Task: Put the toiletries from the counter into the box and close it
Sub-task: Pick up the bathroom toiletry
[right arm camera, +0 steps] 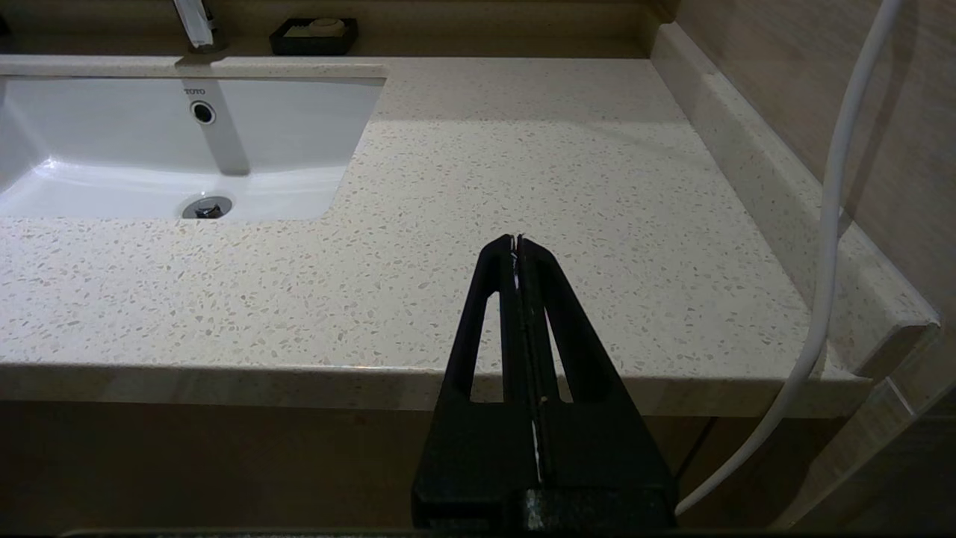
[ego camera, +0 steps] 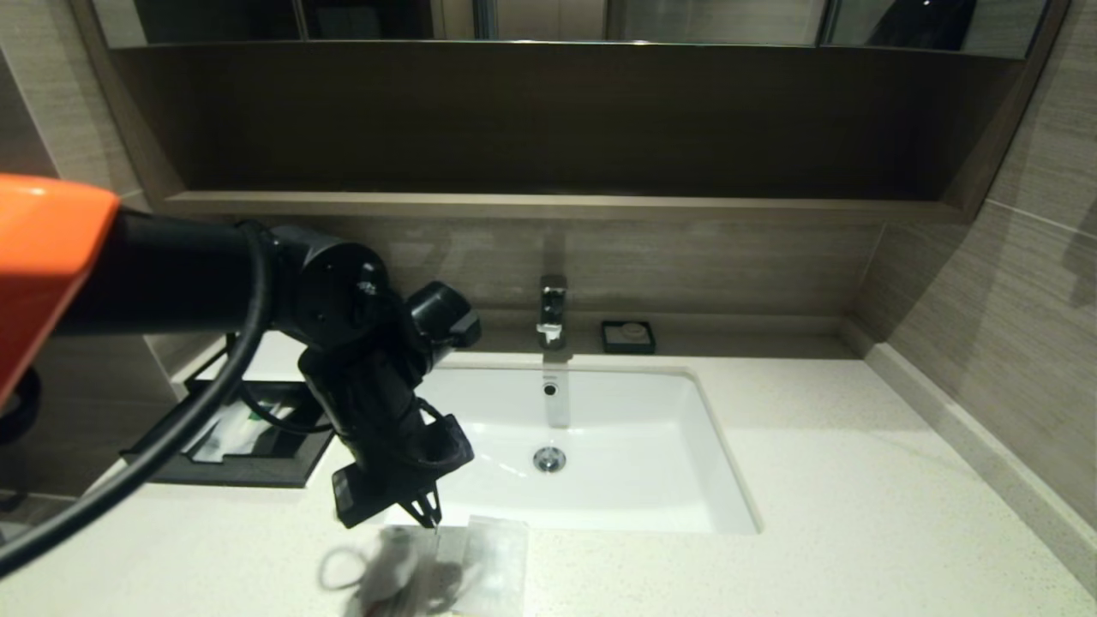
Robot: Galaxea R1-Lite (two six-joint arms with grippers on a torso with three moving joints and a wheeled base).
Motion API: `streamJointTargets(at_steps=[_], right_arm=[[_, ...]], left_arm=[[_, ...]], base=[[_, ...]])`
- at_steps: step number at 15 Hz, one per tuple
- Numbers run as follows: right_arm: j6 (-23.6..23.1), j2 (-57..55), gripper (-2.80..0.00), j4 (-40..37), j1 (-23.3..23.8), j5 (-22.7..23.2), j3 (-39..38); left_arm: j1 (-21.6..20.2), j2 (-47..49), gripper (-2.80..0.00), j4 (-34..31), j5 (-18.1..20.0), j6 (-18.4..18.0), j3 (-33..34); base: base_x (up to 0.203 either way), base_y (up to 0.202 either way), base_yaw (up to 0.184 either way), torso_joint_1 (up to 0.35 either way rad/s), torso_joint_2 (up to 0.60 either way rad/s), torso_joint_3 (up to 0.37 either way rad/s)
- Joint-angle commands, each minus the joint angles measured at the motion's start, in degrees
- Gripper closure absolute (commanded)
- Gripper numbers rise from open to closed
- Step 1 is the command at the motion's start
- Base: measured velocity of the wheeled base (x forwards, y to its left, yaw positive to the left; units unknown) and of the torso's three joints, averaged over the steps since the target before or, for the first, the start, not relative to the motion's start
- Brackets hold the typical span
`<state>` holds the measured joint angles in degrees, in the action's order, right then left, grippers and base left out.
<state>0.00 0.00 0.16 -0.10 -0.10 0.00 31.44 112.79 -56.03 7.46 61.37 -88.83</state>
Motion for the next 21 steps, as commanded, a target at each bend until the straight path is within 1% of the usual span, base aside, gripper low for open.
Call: streamJointTargets(at_steps=[1,3,7,11,13,19,21], right_arm=[[-0.07,0.07,0.0,0.02,0.01,0.01,-0.09],[-0.05,0.09,0.0,0.02,-0.06,0.01,-0.09],[-0.06,0.01,0.0,0.02,0.01,0.01,-0.09],[-0.03,0.03,0.0,0.02,-0.02,0.01,-0.09],[-0.09,0.0,0.0,0.02,0.01,0.01,-0.09],[-0.08,0.08,0.0,0.02,0.01,0.01,-0.09],[-0.06,0.06,0.0,0.02,0.01,0.01,-0.09]], left_arm=[[-0.55,-0.61,0.0,-0.22,0.19,2.27,0.31],[-0.81,-0.73,0.0,-0.14,0.26,3.5,1.36],[-1.64,-0.64,0.0,0.92,0.3,3.76,4.39],[-2.24,-0.55,0.0,1.94,0.54,5.22,4.7],[-2.61,-0.38,0.0,2.5,1.68,5.79,4.81],[-2.61,-0.03,0.0,3.29,2.03,5.95,4.81],[-2.61,0.15,0.0,3.62,2.03,6.63,4.72]], base=[[0.0,0.0,0.0,0.0,0.0,0.0],[0.0,0.0,0.0,0.0,0.0,0.0],[0.0,0.0,0.0,0.0,0.0,0.0],[0.0,0.0,0.0,0.0,0.0,0.0],[0.0,0.0,0.0,0.0,0.0,0.0],[0.0,0.0,0.0,0.0,0.0,0.0],[0.0,0.0,0.0,0.0,0.0,0.0]])
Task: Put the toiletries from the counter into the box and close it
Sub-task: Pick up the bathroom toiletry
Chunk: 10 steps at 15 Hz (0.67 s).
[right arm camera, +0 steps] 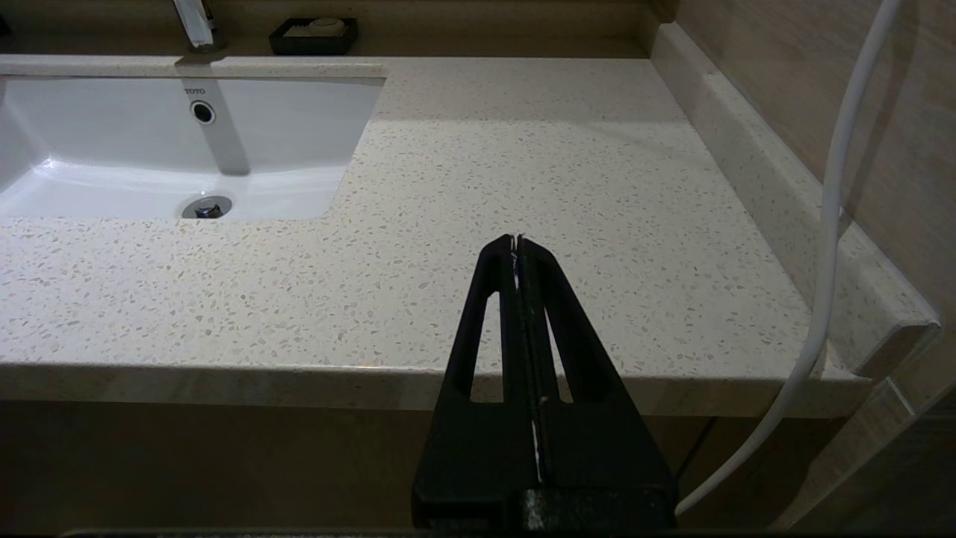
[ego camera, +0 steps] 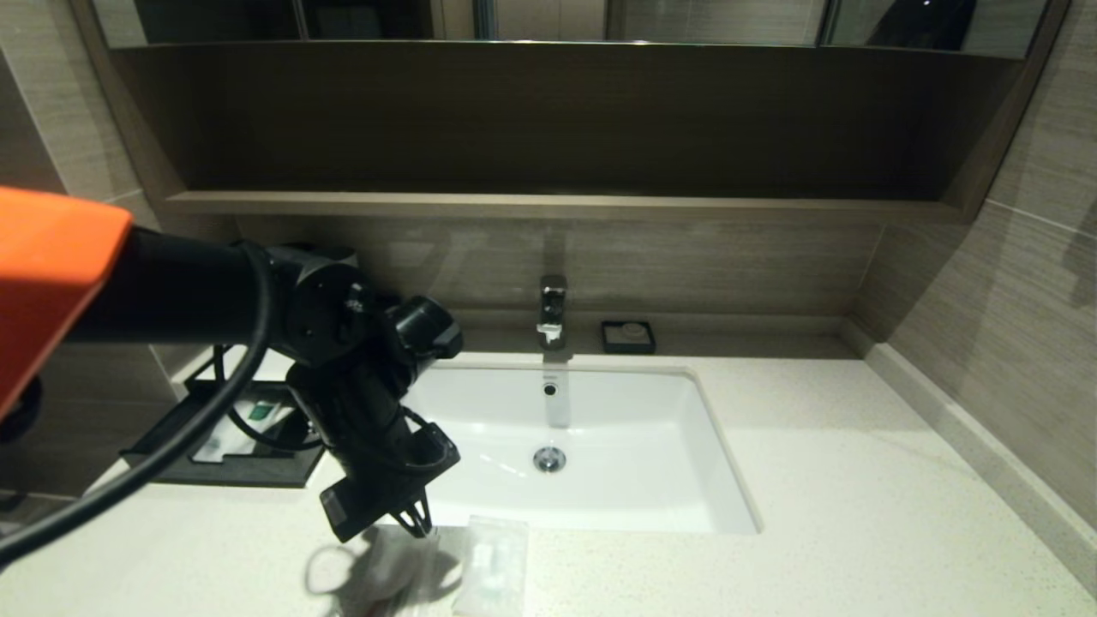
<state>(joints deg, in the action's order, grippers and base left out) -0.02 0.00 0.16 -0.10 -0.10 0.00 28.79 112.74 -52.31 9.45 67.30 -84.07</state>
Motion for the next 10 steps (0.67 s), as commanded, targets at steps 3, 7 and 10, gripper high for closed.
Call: streamJointTargets(at_steps=[3,7,10], right_arm=[[0.01,0.06,0.0,0.02,-0.06,0.01,-0.09],[-0.05,0.09,0.0,0.02,0.01,0.01,-0.09],[-0.06,0.0,0.0,0.02,-0.03,0.01,-0.09]], left_arm=[[-0.05,0.38,-2.8,0.45,0.13,2.27,0.03],[-1.45,0.49,-2.8,0.45,-0.31,2.75,0.16],[-2.43,1.34,-2.8,0.54,-0.47,2.67,1.79]], base=[[0.0,0.0,0.0,0.0,0.0,0.0],[0.0,0.0,0.0,0.0,0.0,0.0],[0.0,0.0,0.0,0.0,0.0,0.0]])
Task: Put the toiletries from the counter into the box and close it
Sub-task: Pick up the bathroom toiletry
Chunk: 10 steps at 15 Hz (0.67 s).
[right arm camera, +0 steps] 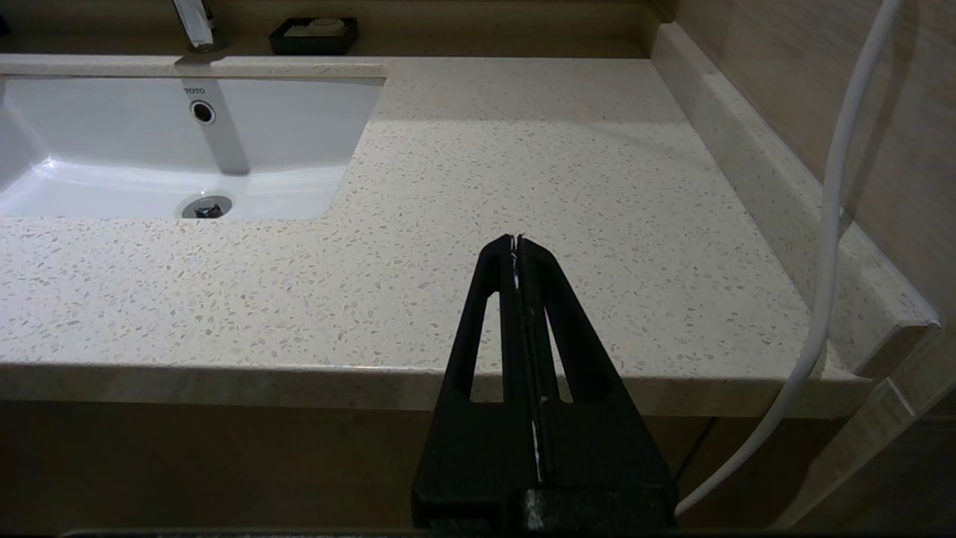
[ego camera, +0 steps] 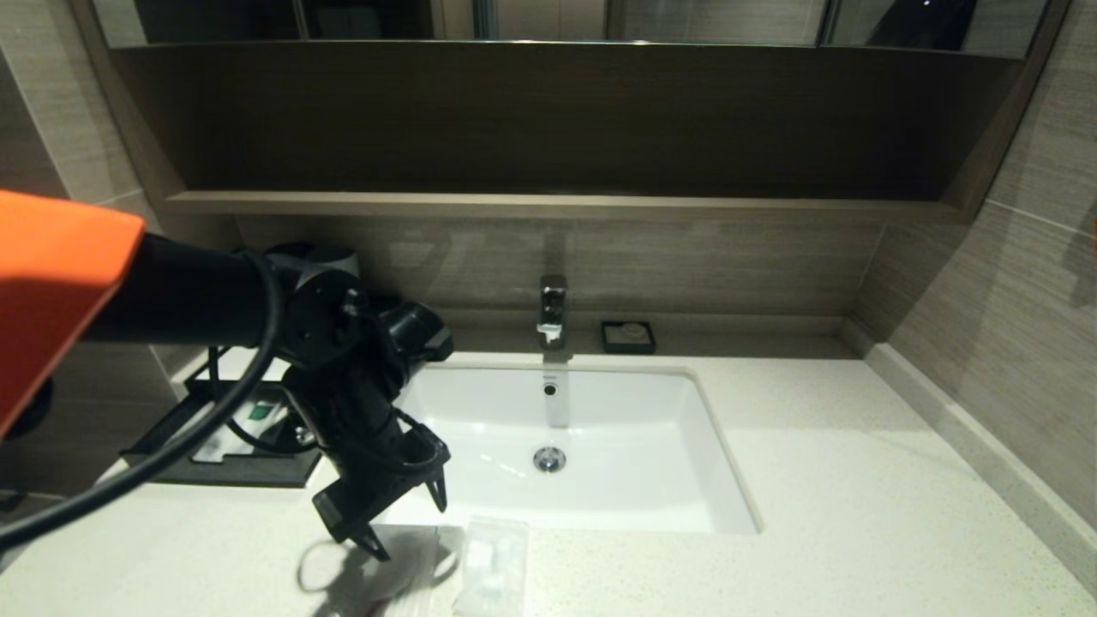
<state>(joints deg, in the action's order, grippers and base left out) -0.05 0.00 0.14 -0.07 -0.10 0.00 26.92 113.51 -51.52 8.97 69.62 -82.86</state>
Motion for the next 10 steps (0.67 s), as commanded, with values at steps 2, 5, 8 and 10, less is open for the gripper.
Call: streamJointTargets(at_steps=[2,5,8,10], right_arm=[[0.0,0.05,0.0,0.04,-0.06,0.01,-0.09],[0.03,0.01,0.0,0.04,-0.01,0.01,-0.09],[-0.02,0.0,0.0,0.04,-0.03,0.01,-0.09],[0.01,0.04,0.0,0.04,-0.06,0.01,-0.09]], left_arm=[[-1.03,0.7,-2.8,-0.25,0.12,0.38,0.68],[-2.07,2.45,-2.8,-0.25,0.39,0.43,0.33],[-2.66,3.04,-2.8,-0.34,0.6,0.26,0.51],[-2.66,3.04,-2.8,-0.34,0.87,-0.01,0.59]], base=[[0.0,0.0,0.0,0.0,0.0,0.0],[0.0,0.0,0.0,0.0,0.0,0.0],[0.0,0.0,0.0,0.0,0.0,0.0],[0.0,0.0,0.0,0.0,0.0,0.0]])
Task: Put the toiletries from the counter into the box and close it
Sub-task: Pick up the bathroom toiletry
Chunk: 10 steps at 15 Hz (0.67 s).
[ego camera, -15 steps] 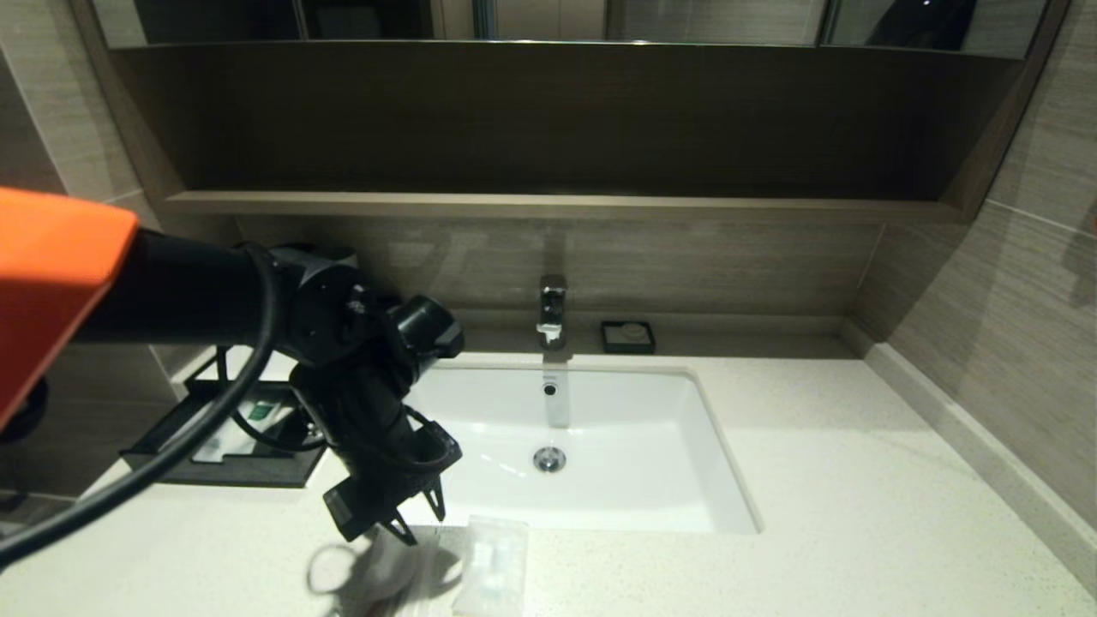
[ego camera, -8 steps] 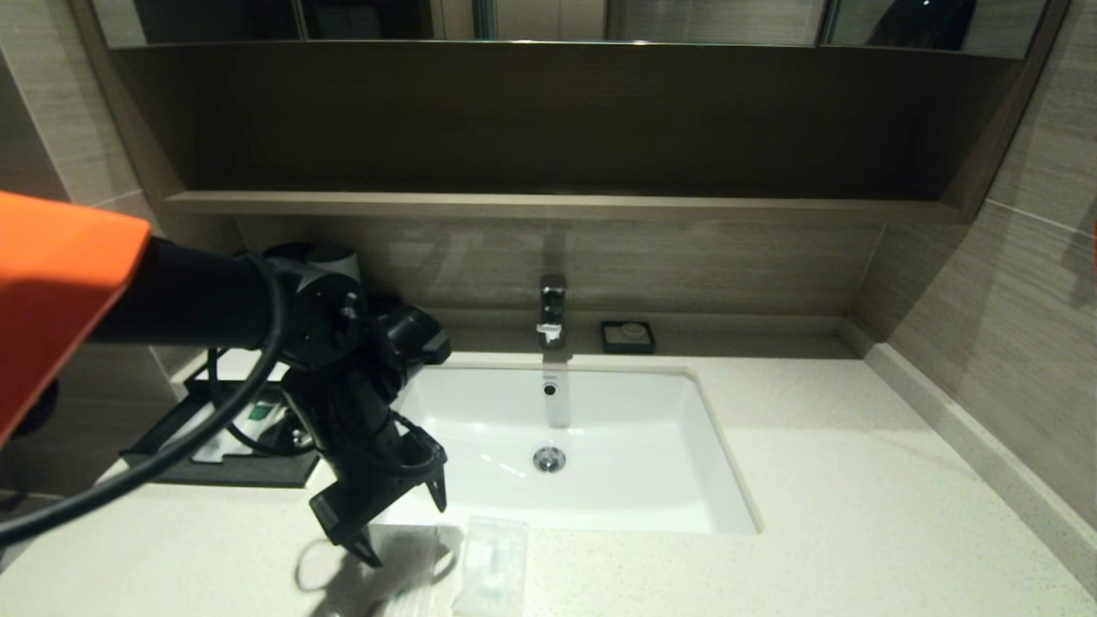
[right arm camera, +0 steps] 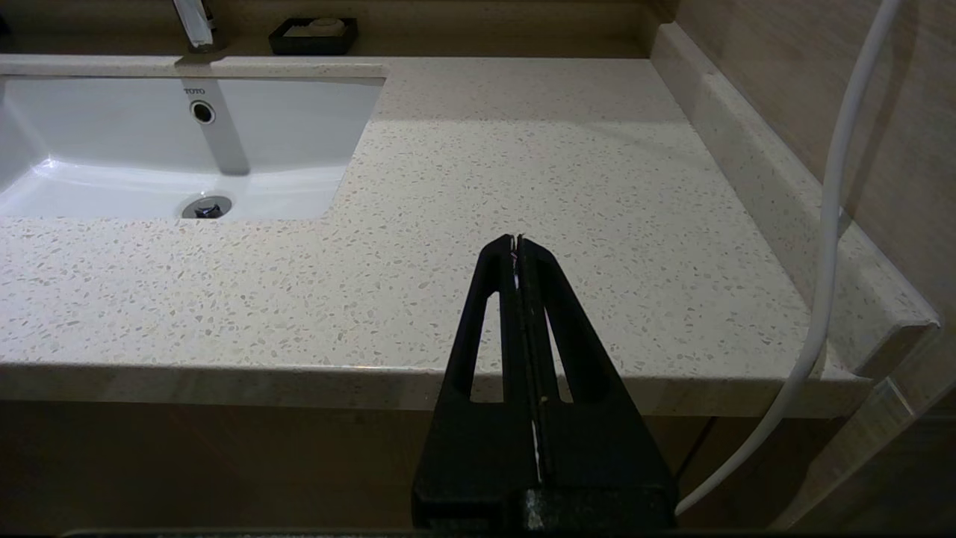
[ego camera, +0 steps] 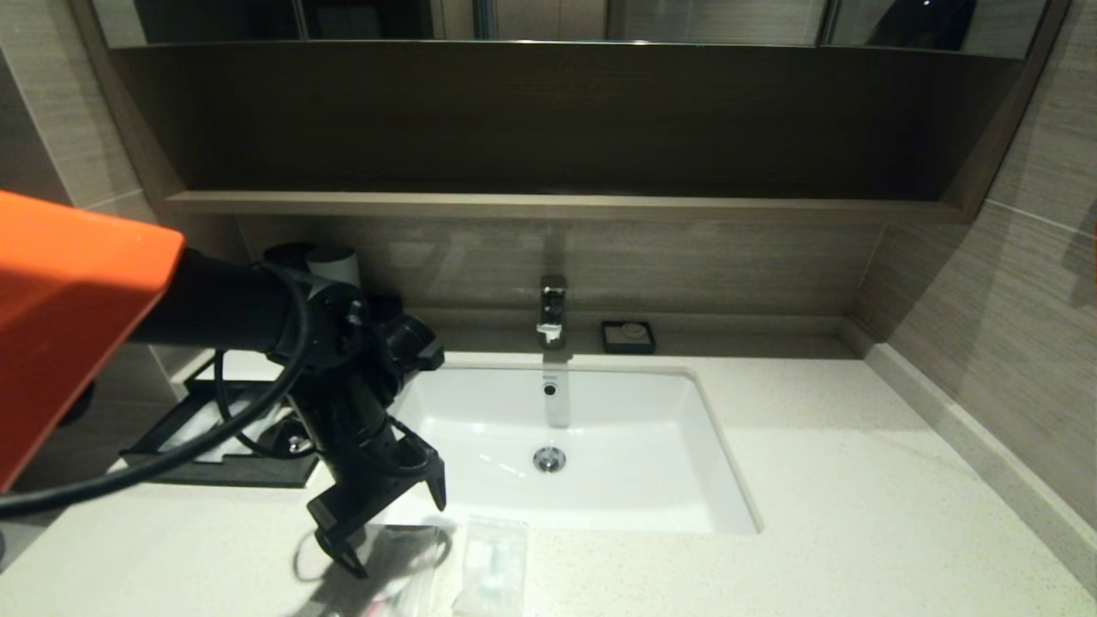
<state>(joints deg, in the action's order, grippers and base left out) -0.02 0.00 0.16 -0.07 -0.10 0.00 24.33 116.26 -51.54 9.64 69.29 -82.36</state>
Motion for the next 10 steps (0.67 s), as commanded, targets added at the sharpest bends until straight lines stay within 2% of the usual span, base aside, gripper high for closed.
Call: streamJointTargets(at_steps=[1,7,10], right_arm=[[-0.06,0.09,0.0,0.02,-0.01,0.01,-0.09],[-0.02,0.02,0.0,0.02,-0.02,0.01,-0.09],[0.02,0.06,0.0,0.02,-0.01,0.01,-0.09]], left_arm=[[-0.07,0.37,-2.8,-0.31,0.3,0.31,0.17],[0.01,1.94,-2.8,-0.31,0.4,-0.39,0.27],[0.01,2.25,-2.8,-0.31,2.23,-1.21,0.31]], base=[[0.0,0.0,0.0,0.0,0.0,0.0],[0.0,0.0,0.0,0.0,0.0,0.0],[0.0,0.0,0.0,0.0,0.0,0.0]])
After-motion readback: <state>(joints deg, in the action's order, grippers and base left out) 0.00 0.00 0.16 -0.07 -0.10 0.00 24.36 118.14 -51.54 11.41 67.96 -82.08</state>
